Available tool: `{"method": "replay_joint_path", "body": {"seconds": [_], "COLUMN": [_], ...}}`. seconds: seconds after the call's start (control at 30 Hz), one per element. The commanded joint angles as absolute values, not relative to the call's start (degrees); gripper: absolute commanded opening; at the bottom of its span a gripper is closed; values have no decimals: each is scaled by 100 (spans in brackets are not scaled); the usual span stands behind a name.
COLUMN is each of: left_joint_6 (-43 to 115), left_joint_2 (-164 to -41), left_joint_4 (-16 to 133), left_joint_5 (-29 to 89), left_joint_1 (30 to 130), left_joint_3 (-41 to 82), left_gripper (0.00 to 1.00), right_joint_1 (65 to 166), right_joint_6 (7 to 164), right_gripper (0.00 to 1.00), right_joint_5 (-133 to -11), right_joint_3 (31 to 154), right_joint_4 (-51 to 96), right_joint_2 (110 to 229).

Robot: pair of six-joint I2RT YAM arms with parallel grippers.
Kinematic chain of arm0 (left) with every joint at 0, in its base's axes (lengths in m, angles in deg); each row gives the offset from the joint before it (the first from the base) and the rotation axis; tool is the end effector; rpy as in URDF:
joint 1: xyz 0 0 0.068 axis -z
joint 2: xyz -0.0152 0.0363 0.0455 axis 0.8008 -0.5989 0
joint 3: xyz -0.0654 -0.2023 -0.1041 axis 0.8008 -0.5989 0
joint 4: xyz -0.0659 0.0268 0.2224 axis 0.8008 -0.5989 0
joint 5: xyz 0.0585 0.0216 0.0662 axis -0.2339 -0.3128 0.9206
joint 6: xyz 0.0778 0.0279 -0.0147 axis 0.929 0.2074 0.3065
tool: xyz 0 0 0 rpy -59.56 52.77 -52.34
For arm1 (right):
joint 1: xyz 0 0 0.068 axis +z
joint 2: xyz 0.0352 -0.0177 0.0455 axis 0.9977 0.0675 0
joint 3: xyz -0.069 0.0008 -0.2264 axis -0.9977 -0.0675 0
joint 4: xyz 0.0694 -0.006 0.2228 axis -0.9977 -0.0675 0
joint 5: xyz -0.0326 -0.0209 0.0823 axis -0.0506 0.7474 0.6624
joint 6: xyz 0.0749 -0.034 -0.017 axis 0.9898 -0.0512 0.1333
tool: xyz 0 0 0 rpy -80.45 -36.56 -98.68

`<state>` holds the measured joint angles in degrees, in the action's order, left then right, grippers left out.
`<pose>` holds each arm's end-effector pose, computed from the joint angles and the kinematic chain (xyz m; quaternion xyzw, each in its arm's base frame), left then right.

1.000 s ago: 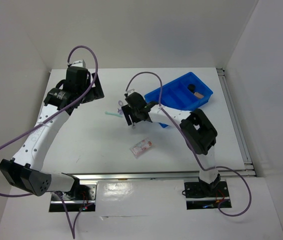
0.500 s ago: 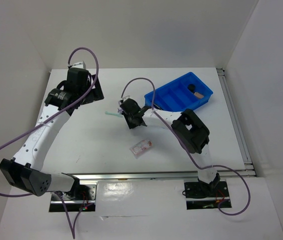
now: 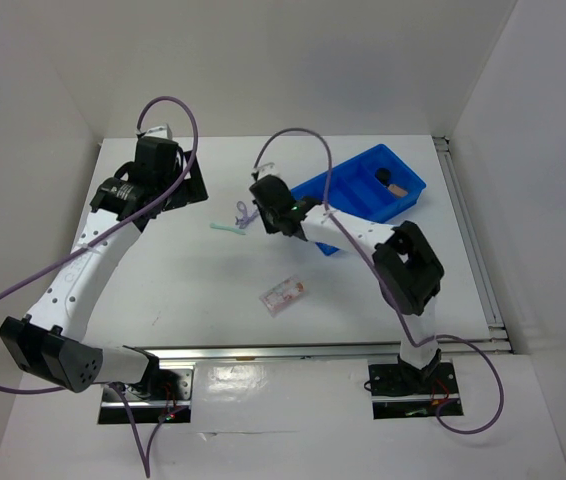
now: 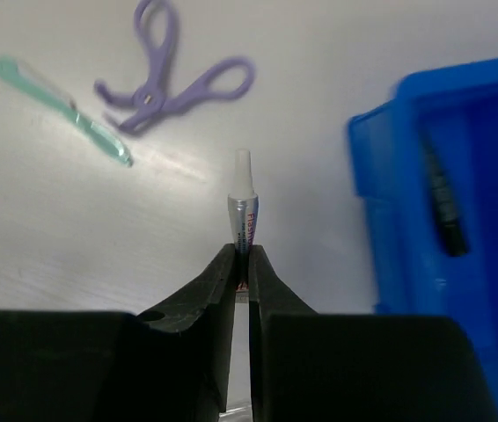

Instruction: Organize the makeup

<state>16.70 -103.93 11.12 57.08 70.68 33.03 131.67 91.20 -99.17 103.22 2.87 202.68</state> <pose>0.2806 -0.0635 0.3376 -0.1784 0.8670 -0.0494 0.4627 0.3160 0.2871 0.1665 -0.2053 0.8993 0.0327 0.3848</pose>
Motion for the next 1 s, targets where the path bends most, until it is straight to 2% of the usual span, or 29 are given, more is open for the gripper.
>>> {"method": "replay_joint_path", "body": {"seconds": [0.0, 0.23, 0.43, 0.53, 0.67, 0.7, 0.8, 0.97], "left_joint_6": [1764, 1764, 1711, 1711, 1711, 1711, 1711, 1711], "left_joint_2": [-10241, -10127, -10127, -10074, -10074, -10074, -10074, -10074], "left_joint_4": [1201, 1254, 1315, 1315, 1315, 1315, 1315, 1315], "left_joint_5": [5737, 5597, 5534, 5534, 5534, 5534, 5534, 5473], "left_joint_1": [7043, 7043, 7043, 7043, 7043, 7043, 7043, 7043], "left_joint_3": [3305, 3357, 3357, 3357, 3357, 3357, 3410, 3410], "left_gripper": [100, 100, 100, 100, 100, 100, 100, 100], "right_joint_1": [12648, 12006, 11628, 11628, 11628, 11628, 11628, 11908], "right_joint_6": [8909, 8732, 8732, 8732, 8784, 8785, 8855, 9303], "right_gripper": [11, 11, 11, 18, 38, 46, 51, 52], "right_joint_5": [-10454, -10717, -10375, -10375, -10375, -10375, -10532, -10708], "right_joint_3": [10477, 10362, 10292, 10292, 10292, 10292, 10353, 10775], "right_joint_4": [319, 171, 170, 108, 56, -5, -94, -927], "right_joint_2": [19436, 19443, 19628, 19742, 19743, 19743, 19681, 19181]}}
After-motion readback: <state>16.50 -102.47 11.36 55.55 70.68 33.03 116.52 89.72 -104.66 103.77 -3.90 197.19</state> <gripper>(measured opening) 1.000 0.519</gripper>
